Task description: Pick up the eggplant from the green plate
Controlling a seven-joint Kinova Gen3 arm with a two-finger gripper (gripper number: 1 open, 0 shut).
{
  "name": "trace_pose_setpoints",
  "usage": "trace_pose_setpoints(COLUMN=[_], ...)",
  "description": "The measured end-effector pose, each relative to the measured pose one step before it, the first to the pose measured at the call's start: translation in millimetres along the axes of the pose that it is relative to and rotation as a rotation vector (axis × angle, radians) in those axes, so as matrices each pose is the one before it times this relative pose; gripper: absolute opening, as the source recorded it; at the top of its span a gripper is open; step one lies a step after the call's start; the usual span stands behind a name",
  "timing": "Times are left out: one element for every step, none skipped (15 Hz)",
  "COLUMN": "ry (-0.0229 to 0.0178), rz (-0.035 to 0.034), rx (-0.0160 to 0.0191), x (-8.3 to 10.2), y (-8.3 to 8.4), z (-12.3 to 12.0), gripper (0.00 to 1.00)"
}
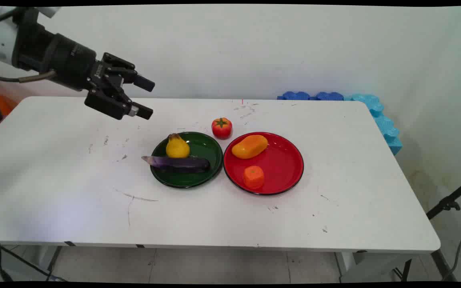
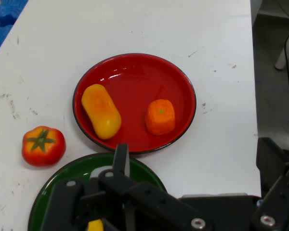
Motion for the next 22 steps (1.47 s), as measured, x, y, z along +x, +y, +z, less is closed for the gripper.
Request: trace_pose_setpoints(ry=[0.00050, 0.00078, -0.00004, 0.00045, 0.00055, 0.00019, 0.00011, -0.00014, -0.00142, -0.00233, -0.00401, -0.00720, -0.00813, -0.01240, -0.01666, -0.01615, -0.01156, -0.01845, -0.01297, -0.02055, -0.02427, -0.02459], rz=[-0.00315, -0.00369, -0.00360, -0.00461, -0.00668, -0.00723, -0.00586, -0.00630, -0.00528, -0.00341, -0.00344, -0.00355, -0.00357, -0.00274, -0.00175, 0.00003, 0.00020, 0.00090, 0.00146, 0.00301, 0.00491, 0.00598], rx=[0.00168, 0.00194, 0.00192, 0.00278, 0.00424, 0.00441, 0.00406, 0.00455, 0.00430, 0.00358, 0.00385, 0.00432, 0.00394, 0.00427, 0.00370, 0.00325, 0.00196, 0.00137, -0.00003, -0.00008, -0.00025, -0.00009], x=[0.44, 0.70, 0.93, 0.76, 0.83, 0.94, 0.97, 1.16, 0.98, 0.59, 0.32, -0.45, -1.11, -1.85, -2.80, -2.73, -2.02, -3.25, -2.00, -3.83, -4.63, -4.85], y=[-0.28, -0.51, -0.69, -0.81, -1.10, -1.30, -1.46, -1.84, -1.86, -1.64, -1.96, -1.97, -1.75, -1.79, -1.70, -1.47, -0.90, -1.32, -0.68, -1.14, -1.51, -2.32], z=[1.09, 1.59, 2.48, 2.33, 2.91, 3.36, 3.59, 4.62, 5.55, 5.46, 6.88, 7.96, 7.21, 8.91, 9.55, 8.41, 5.55, 8.58, 5.93, 8.34, 9.23, 8.75], gripper=[1.00, 1.00, 1.00, 1.00, 1.00, 1.00, 1.00, 1.00, 1.00, 1.00, 1.00, 1.00, 1.00, 1.00, 1.00, 1.00, 1.00, 1.00, 1.00, 1.00, 1.00, 1.00])
